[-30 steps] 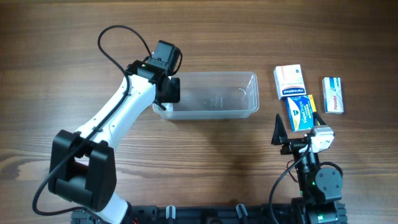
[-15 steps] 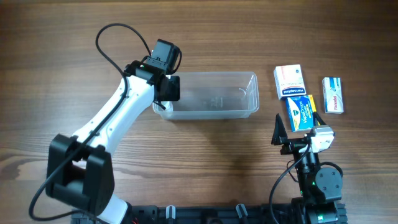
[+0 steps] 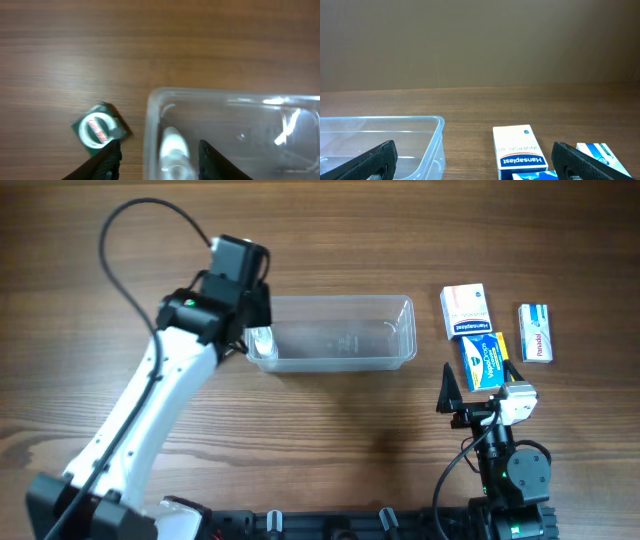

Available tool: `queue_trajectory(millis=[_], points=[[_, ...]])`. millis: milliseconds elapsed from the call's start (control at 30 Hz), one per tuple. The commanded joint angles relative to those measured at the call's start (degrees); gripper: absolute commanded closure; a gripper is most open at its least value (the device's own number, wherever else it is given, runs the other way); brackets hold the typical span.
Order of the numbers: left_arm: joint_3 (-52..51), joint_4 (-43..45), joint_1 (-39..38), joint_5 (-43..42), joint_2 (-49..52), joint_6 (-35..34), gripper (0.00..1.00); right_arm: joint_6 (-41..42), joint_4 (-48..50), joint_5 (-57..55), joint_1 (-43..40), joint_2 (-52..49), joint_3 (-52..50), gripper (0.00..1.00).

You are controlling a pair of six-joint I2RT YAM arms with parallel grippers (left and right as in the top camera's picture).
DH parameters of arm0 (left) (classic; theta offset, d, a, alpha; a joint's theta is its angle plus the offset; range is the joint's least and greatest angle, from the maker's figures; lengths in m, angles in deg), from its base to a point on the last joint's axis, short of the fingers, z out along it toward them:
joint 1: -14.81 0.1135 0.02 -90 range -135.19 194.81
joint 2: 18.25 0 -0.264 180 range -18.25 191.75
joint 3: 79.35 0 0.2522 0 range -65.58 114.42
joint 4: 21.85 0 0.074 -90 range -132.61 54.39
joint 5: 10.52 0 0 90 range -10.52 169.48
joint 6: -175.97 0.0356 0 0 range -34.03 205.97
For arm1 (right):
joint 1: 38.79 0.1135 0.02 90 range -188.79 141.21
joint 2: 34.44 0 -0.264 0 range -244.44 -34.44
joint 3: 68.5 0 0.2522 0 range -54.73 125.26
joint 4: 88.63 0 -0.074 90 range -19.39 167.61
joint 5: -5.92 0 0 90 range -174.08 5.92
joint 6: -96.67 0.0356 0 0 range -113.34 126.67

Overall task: Pack container
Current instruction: 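Move the left gripper back over the green Zam-Buk box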

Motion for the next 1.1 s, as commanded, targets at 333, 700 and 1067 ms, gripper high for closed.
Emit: queue_trajectory(millis=[333, 700, 1067], points=[[1.1, -5.0, 21.0, -14.1, 0.7, 3.3, 0.15, -0.6, 0.3, 0.9, 0.0, 0.2, -0.1, 0.00], [0.7, -7.8, 21.8, -16.4, 8.9, 1.5, 0.00, -0.6, 0.3, 0.9, 0.0, 0.2, -0.1, 0.00], [0.6, -7.7, 21.8, -16.7, 11.0, -7.4, 0.04, -0.6, 0.3, 0.9, 0.0, 0.2, -0.1, 0.00]])
